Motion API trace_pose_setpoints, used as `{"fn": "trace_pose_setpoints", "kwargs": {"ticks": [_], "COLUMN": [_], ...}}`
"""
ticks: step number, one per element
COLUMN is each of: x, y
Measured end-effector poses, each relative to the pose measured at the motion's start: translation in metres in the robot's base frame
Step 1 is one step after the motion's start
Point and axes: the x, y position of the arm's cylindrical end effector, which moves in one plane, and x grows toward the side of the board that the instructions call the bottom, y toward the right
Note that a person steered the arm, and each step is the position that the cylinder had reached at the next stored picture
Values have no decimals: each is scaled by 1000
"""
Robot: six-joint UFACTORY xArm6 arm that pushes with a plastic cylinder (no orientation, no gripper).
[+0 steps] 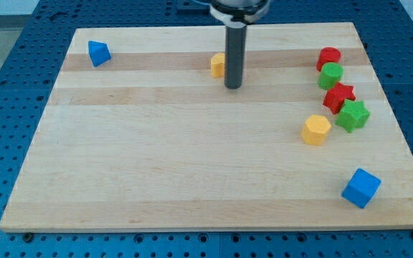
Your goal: Move the yellow heart towards the top center
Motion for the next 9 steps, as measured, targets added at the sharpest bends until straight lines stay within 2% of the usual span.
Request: {"fn": "trace_pose_setpoints", "kwargs": {"ticks": [2,9], "x": [-2,-53], "y": [0,-23]}}
